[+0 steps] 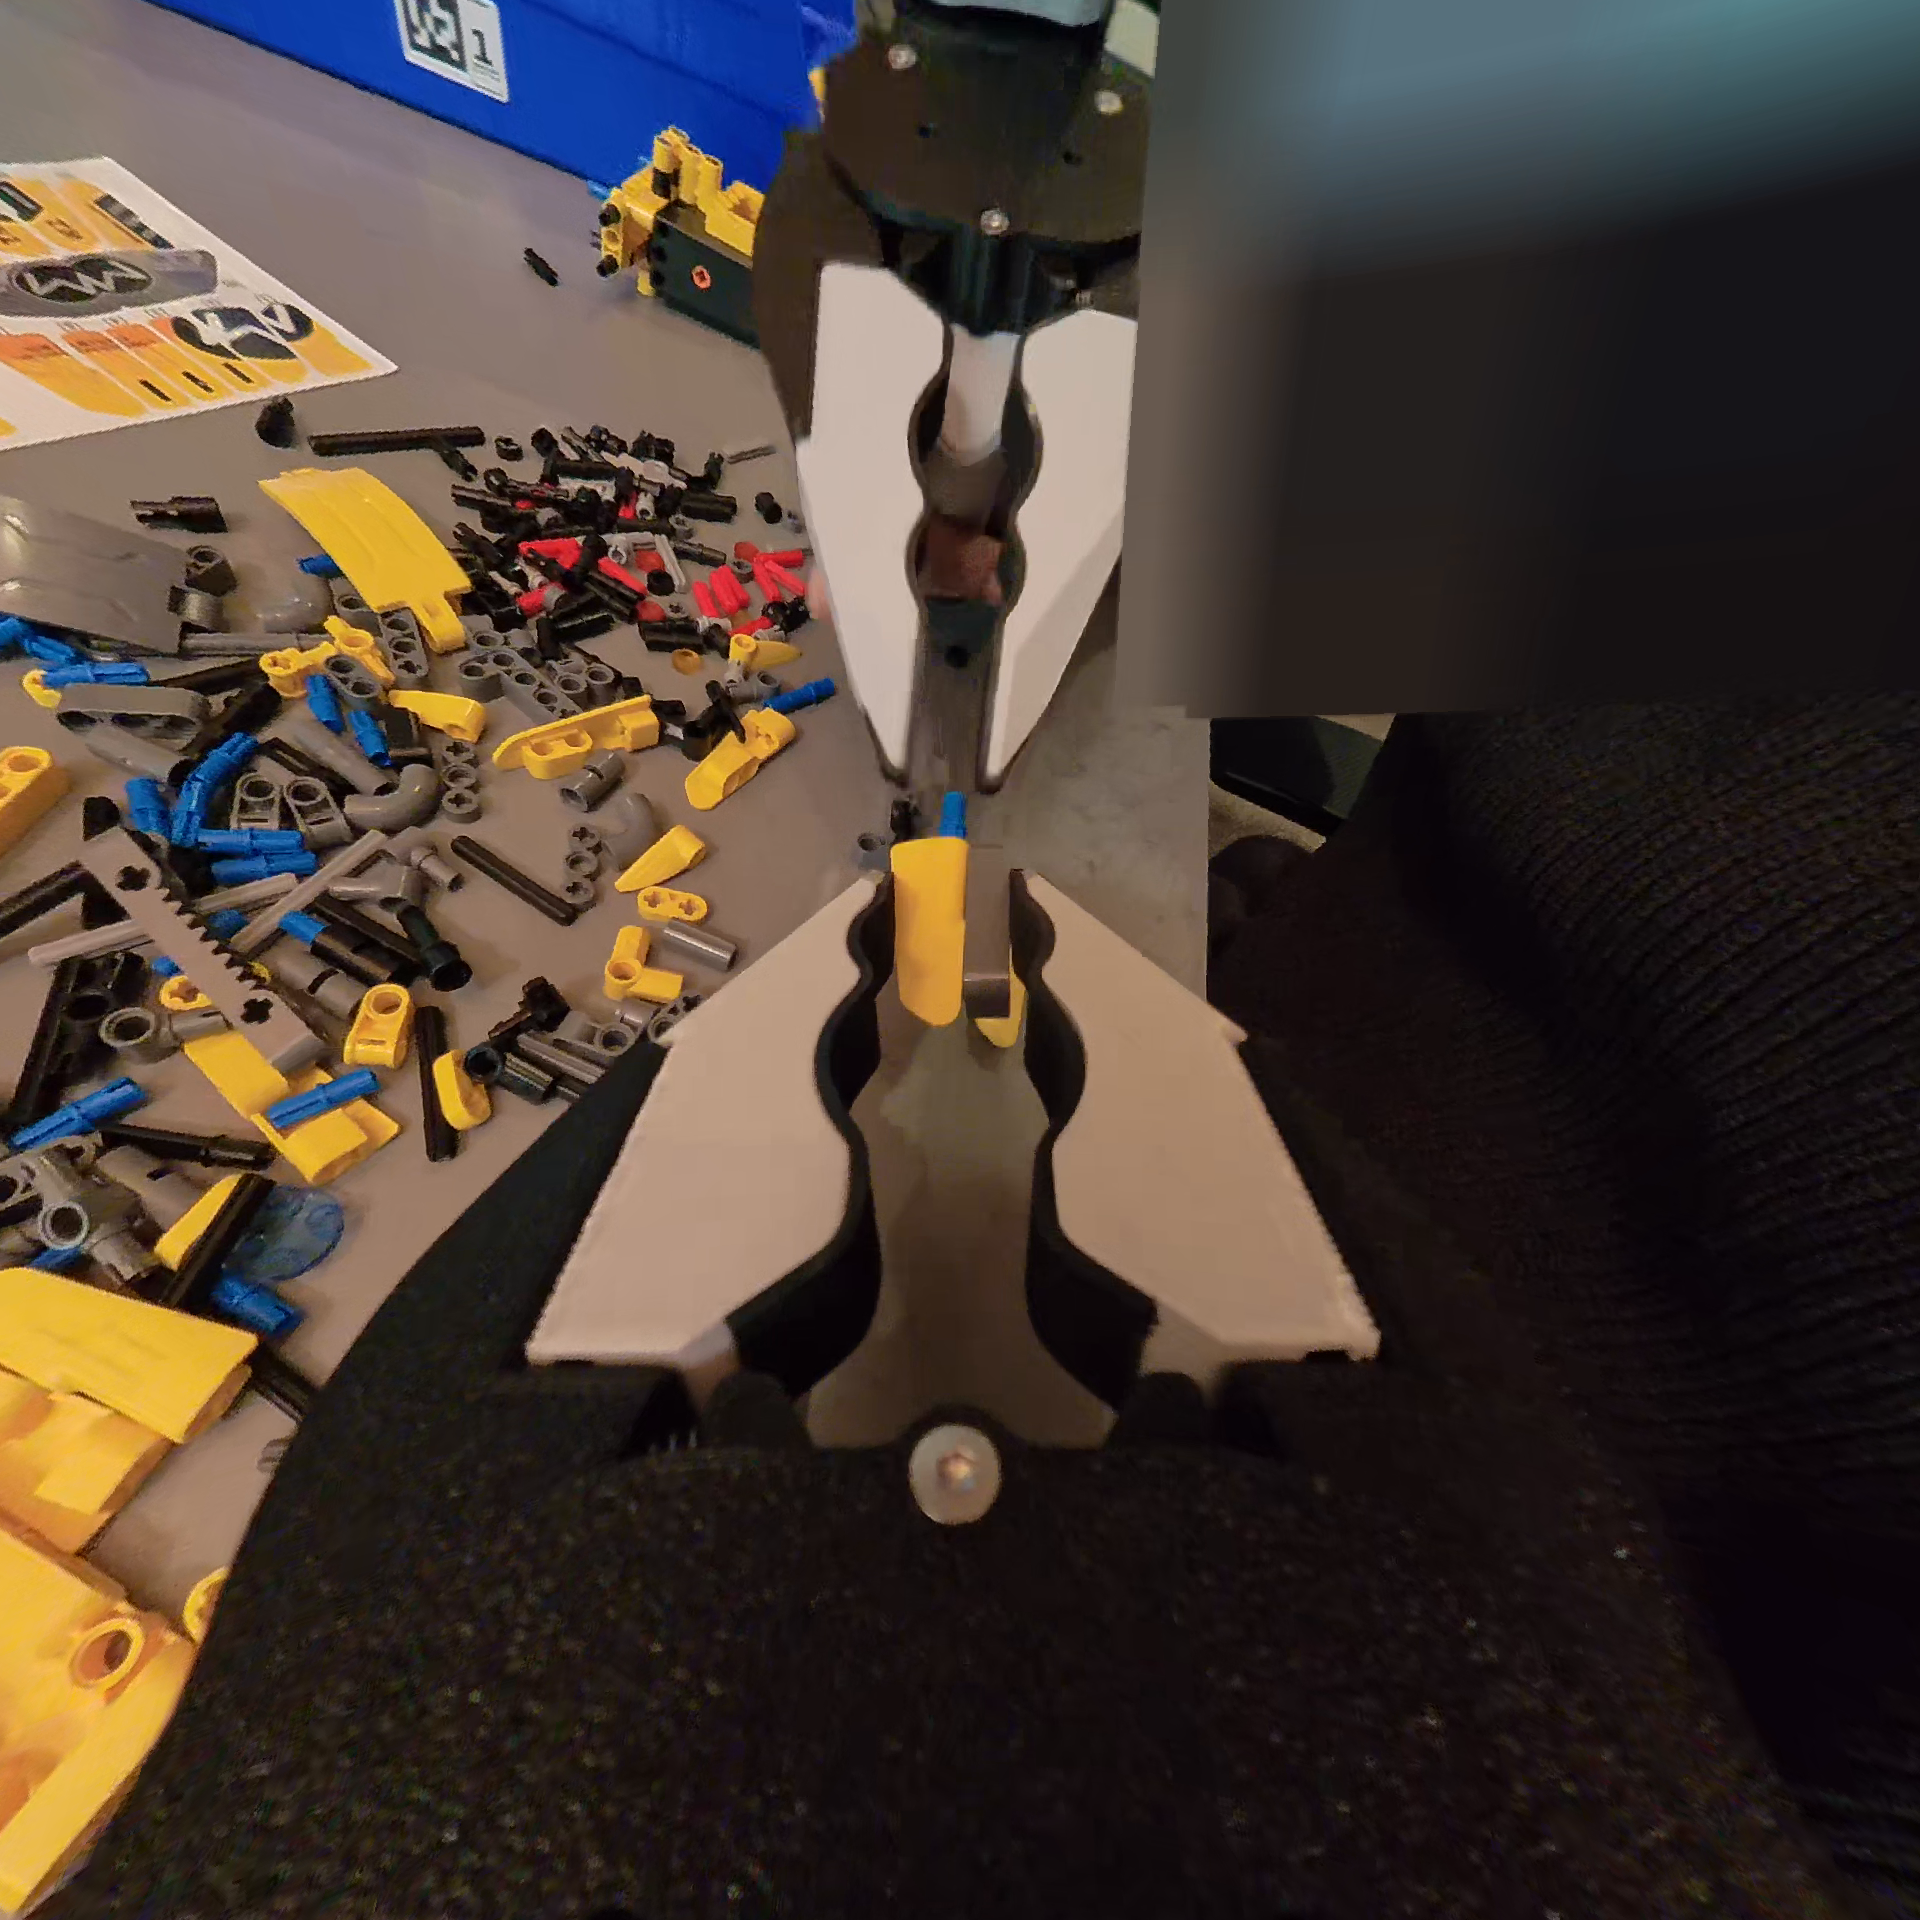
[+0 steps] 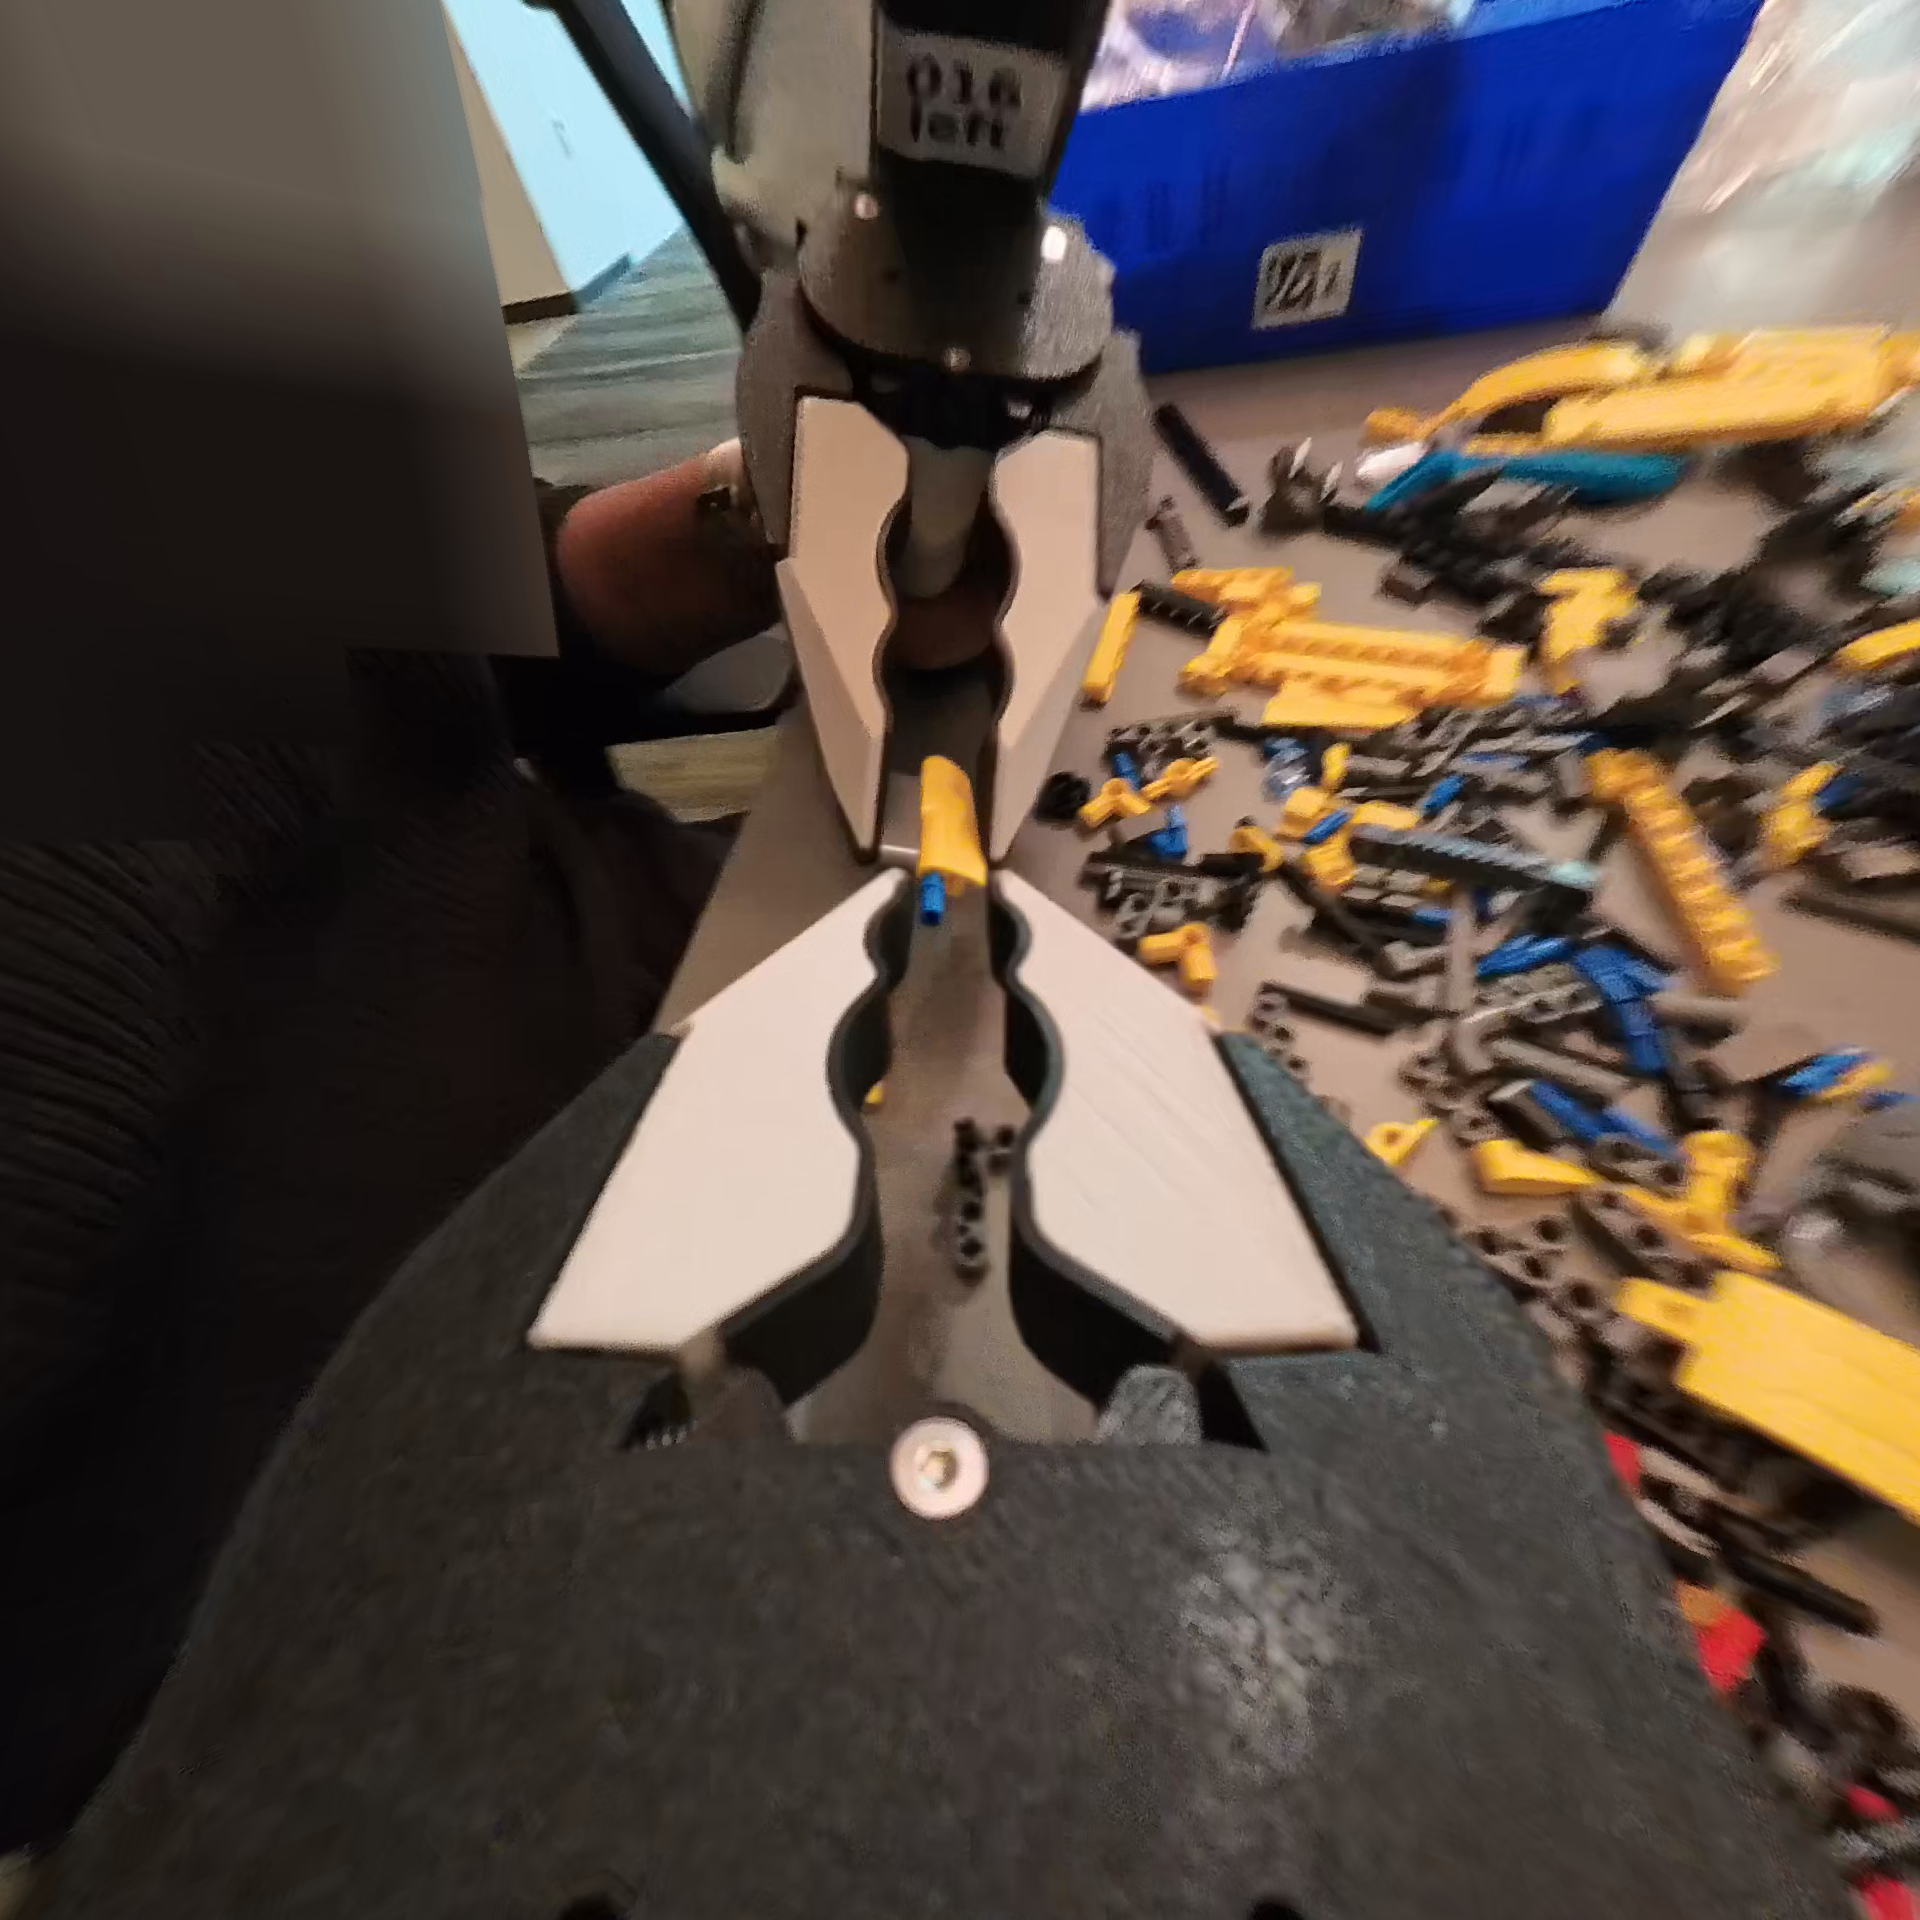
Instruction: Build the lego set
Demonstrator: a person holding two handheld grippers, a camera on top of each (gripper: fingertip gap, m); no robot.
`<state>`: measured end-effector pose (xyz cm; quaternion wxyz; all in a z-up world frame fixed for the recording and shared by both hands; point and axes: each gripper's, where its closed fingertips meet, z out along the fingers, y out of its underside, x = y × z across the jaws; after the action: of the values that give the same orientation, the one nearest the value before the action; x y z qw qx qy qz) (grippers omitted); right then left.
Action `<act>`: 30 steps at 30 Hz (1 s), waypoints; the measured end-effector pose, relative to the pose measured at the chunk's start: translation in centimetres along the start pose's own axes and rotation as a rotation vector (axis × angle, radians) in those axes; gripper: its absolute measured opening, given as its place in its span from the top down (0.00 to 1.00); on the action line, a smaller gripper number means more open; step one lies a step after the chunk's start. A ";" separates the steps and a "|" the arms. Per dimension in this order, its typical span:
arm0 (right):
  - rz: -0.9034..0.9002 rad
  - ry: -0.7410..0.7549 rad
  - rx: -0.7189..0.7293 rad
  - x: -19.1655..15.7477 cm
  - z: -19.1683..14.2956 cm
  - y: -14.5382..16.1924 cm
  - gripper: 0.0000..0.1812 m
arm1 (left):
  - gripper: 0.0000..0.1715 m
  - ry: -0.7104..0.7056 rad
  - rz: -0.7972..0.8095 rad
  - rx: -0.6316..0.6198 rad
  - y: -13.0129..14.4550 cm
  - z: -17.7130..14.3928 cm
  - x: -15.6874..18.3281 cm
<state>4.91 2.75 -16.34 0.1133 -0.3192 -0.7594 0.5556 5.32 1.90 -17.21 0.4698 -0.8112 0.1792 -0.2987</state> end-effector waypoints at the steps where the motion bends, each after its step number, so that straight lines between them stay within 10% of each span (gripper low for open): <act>1: -0.057 0.038 0.028 0.4 -0.4 -0.5 0.90 | 0.88 0.006 -0.018 0.013 -0.2 -0.1 -0.1; 10: -0.498 0.149 0.122 -0.9 -0.3 -1.4 0.87 | 0.88 0.167 -0.158 0.152 -1.7 -1.5 0.7; 30: -0.636 0.162 0.120 -1.9 0.1 -1.2 0.94 | 0.88 0.215 -0.145 0.113 -1.3 -1.1 1.6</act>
<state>5.89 1.27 -14.93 0.3594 -0.1022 -0.7754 0.5090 5.86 0.89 -15.20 0.4701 -0.7575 0.1522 -0.4267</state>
